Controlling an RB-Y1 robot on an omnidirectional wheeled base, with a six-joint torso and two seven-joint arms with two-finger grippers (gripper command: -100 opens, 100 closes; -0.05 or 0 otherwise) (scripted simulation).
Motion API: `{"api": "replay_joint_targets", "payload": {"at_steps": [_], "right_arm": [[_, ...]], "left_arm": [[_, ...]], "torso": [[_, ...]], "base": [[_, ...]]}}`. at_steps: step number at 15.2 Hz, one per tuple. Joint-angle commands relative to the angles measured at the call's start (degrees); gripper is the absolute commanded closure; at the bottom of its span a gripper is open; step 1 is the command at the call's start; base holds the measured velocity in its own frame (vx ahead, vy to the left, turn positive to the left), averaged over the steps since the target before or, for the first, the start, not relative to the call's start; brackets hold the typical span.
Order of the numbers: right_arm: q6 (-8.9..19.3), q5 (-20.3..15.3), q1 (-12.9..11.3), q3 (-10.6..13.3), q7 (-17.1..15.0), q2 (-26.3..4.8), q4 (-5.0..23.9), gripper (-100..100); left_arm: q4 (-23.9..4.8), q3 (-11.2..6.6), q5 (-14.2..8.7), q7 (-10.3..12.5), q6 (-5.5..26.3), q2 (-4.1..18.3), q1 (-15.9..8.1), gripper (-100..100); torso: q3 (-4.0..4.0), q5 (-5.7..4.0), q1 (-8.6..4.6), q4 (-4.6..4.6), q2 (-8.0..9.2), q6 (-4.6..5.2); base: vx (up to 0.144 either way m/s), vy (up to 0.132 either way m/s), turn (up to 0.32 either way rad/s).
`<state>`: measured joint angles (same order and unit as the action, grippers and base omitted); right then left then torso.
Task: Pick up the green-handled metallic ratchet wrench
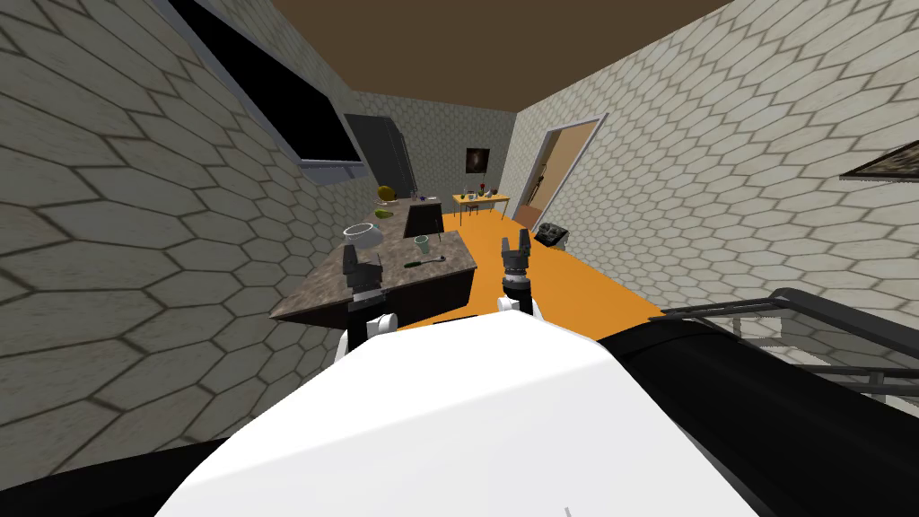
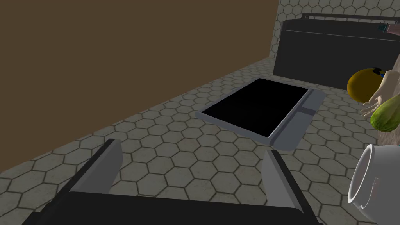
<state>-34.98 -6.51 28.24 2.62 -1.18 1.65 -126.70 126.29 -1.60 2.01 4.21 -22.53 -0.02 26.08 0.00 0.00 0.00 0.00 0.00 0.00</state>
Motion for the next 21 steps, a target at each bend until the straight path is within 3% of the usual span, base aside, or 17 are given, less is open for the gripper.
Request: {"api": "replay_joint_targets", "payload": {"at_steps": [1, 4, 5, 7, 10, 11, 13, 14, 15, 16, 18, 19, 21], "right_arm": [[0.0, 0.0, 0.0, 0.0, 0.0, 0.0, 0.0, 0], [0.0, 0.0, 0.0, 0.0, 0.0, 0.0, 0.0, 0], [0.0, 0.0, 0.0, 0.0, 0.0, 0.0, 0.0, 0], [0.0, 0.0, 0.0, 0.0, 0.0, 0.0, 0.0, 0], [0.0, 0.0, 0.0, 0.0, 0.0, 0.0, 0.0, 0], [0.0, 0.0, 0.0, 0.0, 0.0, 0.0, 0.0, 0], [0.0, 0.0, 0.0, 0.0, 0.0, 0.0, 0.0, 0], [0.0, 0.0, 0.0, 0.0, 0.0, 0.0, 0.0, 0], [0.0, 0.0, 0.0, 0.0, 0.0, 0.0, 0.0, 0], [0.0, 0.0, 0.0, 0.0, 0.0, 0.0, 0.0, 0], [0.0, 0.0, 0.0, 0.0, 0.0, 0.0, 0.0, 0], [0.0, 0.0, 0.0, 0.0, 0.0, 0.0, 0.0, 0], [0.0, 0.0, 0.0, 0.0, 0.0, 0.0, 0.0, 0]], "left_arm": [[-0.7, -0.02, -0.1, -0.1, 0.9, 2.0, -0.7, -100], [-3.6, -0.12, -0.6, -0.3, 4.5, 6.1, -3.5, -100], [-3.6, -0.12, -0.6, -0.3, 4.5, 6.2, -3.5, -100], [-6.7, -0.22, -1.1, -0.5, 7.6, 8.8, -6.4, -100], [-8.5, -0.28, -1.5, -0.6, 10.4, 10.1, -8.2, -100], [-10.4, -0.34, -1.8, -0.8, 11.8, 11.2, -10.1, -100], [-10.4, -0.34, -1.8, -0.8, 12.8, 11.2, -10.1, -100], [-12.6, -0.4, -2.2, -1.0, 14.9, 12.4, -12.1, -100], [-12.6, -0.4, -2.2, -1.0, 15.4, 12.4, -12.1, -100], [-14.5, -0.47, -2.6, -1.1, 17.2, 13.5, -14.3, -100], [-14.9, -0.47, -2.6, -1.1, 18.2, 13.5, -14.3, -100], [-17.3, -0.54, -3.0, -1.3, 20.4, 14.5, -16.6, -100], [-17.3, -0.54, -3.0, -1.3, 21.2, 14.5, -16.6, -100]], "torso": [[0.0, 0.0, 0.0, 0.0, 0.0, 0.0], [0.0, 0.0, -0.03, 0.0, 0.0, 0.01], [-0.01, -0.01, -0.06, 0.0, -0.01, 0.01], [-0.01, -0.02, -0.09, 0.0, -0.01, 0.01], [-0.01, -0.03, -0.13, 0.0, -0.02, 0.01], [-0.01, -0.03, -0.13, -0.01, -0.02, 0.0], [-0.02, -0.02, -0.12, -0.01, -0.02, 0.01], [-0.01, -0.02, -0.1, -0.01, -0.02, 0.01], [-0.01, -0.02, -0.1, -0.01, -0.02, 0.01], [-0.01, -0.02, -0.1, -0.01, -0.02, 0.01], [-0.02, -0.03, -0.13, -0.01, -0.03, 0.01], [-0.02, -0.03, -0.12, -0.01, -0.03, 0.0], [-0.02, -0.02, -0.11, -0.01, -0.04, 0.0]], "base": [[-0.001, -0.005, 0.01], [-0.005, -0.02, 0.028], [-0.003, -0.029, 0.023], [-0.004, -0.035, 0.031], [-0.005, -0.035, 0.03], [-0.002, -0.031, 0.033], [-0.002, -0.028, 0.017], [-0.004, -0.023, 0.026], [-0.004, -0.024, 0.03], [-0.003, -0.033, 0.03], [-0.001, -0.033, 0.021], [0.0, -0.027, 0.032], [0.002, -0.027, 0.022]]}}
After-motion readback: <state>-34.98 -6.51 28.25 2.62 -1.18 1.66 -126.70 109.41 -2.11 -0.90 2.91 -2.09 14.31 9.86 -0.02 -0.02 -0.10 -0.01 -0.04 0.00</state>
